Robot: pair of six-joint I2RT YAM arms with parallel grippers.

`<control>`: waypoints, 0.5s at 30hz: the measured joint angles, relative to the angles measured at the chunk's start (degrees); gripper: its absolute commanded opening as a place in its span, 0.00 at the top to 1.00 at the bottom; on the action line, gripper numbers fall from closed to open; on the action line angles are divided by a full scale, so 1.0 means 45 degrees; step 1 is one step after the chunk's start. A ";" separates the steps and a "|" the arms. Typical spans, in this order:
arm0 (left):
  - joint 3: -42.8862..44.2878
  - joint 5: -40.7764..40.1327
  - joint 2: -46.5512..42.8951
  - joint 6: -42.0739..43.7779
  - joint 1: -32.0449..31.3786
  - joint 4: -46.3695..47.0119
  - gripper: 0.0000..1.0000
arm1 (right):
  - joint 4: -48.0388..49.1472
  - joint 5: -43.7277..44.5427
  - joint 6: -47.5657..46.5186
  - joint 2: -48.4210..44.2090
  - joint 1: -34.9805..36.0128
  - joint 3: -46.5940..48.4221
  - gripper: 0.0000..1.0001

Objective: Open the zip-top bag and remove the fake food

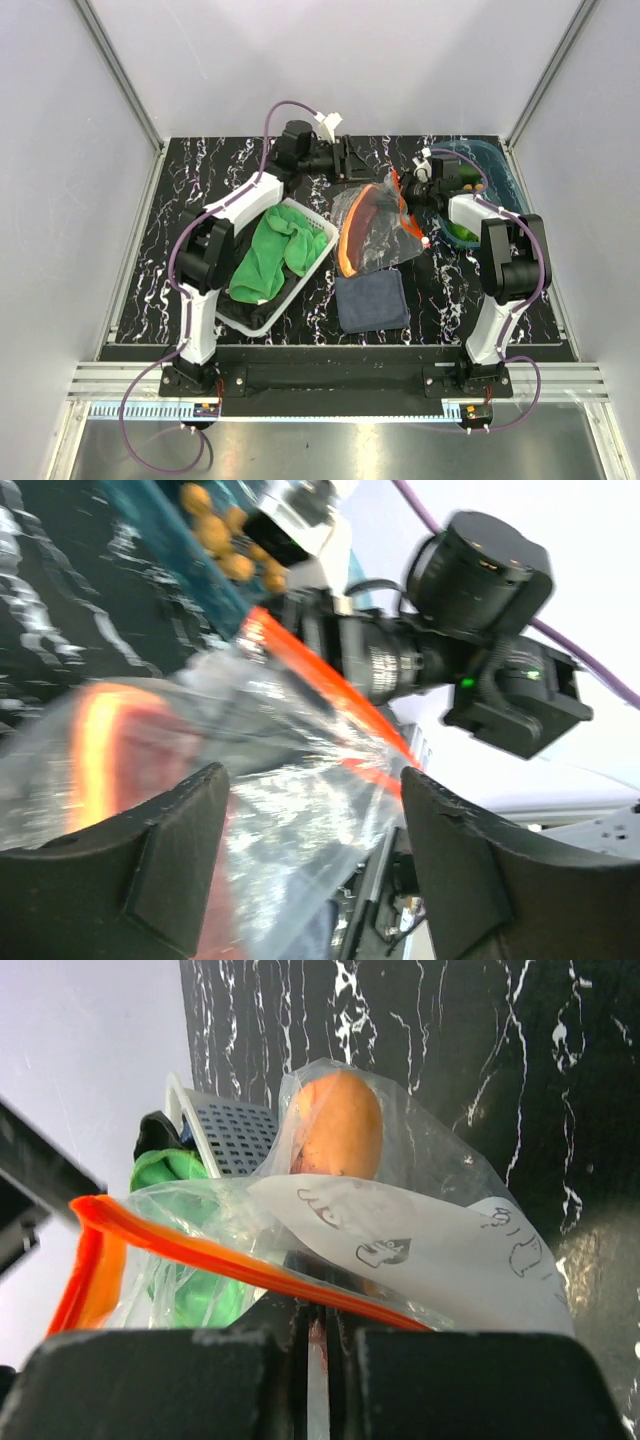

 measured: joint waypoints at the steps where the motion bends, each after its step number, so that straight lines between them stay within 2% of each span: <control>1: -0.0024 0.0044 -0.0034 0.0209 0.0160 -0.0107 0.20 | -0.0204 -0.0005 -0.0102 -0.0073 0.0000 0.0010 1.00; 9: 0.0185 0.1166 0.0083 0.3546 0.0831 -0.1355 0.20 | -0.1287 -0.0335 -0.0748 -0.0291 -0.0257 0.0029 1.00; 15: 0.1365 0.2409 0.1486 0.4396 0.0884 -0.1336 0.19 | -0.1608 -0.0661 -0.0826 -0.0379 -0.0539 0.0471 1.00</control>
